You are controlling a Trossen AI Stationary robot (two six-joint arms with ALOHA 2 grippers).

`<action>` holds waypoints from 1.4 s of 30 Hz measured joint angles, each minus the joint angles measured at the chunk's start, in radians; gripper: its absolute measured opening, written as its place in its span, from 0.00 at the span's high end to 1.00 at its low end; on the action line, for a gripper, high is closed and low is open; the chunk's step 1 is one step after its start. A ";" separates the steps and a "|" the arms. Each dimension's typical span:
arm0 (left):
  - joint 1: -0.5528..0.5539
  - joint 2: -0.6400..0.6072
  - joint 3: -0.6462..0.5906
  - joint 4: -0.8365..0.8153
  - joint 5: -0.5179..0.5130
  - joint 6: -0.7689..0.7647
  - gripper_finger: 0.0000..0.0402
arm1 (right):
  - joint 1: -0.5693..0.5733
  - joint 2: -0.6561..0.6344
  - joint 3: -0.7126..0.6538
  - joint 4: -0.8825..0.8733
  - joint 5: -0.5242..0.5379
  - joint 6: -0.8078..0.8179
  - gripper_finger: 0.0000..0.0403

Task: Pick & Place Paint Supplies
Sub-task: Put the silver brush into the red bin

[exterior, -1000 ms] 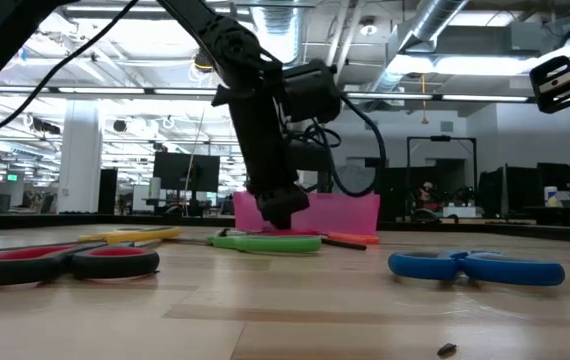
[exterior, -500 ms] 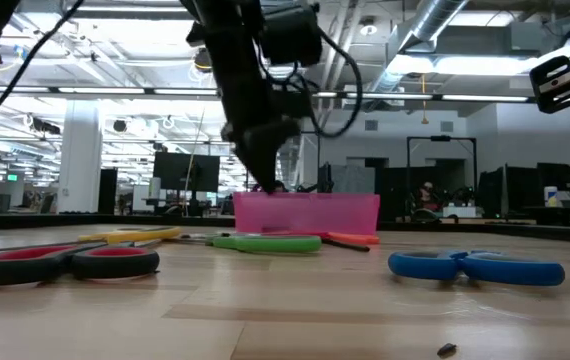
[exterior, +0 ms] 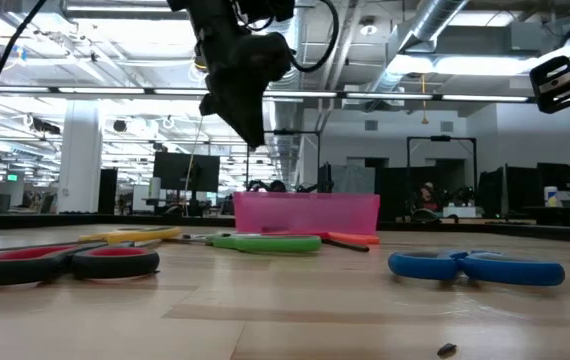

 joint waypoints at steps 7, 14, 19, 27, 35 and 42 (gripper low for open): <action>-0.003 0.005 -0.094 0.016 0.087 -0.019 0.62 | 0.000 0.000 0.000 0.000 0.000 0.000 0.98; 0.023 0.006 -0.313 0.288 0.103 -0.127 0.45 | 0.000 0.000 0.000 0.000 0.000 0.000 0.98; 0.056 0.006 -0.397 0.427 0.067 -0.124 0.45 | 0.000 0.000 0.000 0.000 0.000 0.000 0.98; 0.060 0.006 -0.423 0.463 0.037 -0.025 0.48 | 0.000 0.000 0.000 0.000 0.000 0.000 0.98; 0.043 0.048 -0.425 0.482 0.035 -0.003 0.48 | 0.000 0.000 0.000 0.000 0.000 0.000 0.98; 0.042 0.069 -0.420 0.461 0.001 -0.002 0.48 | 0.000 0.000 0.000 0.000 0.000 0.000 0.98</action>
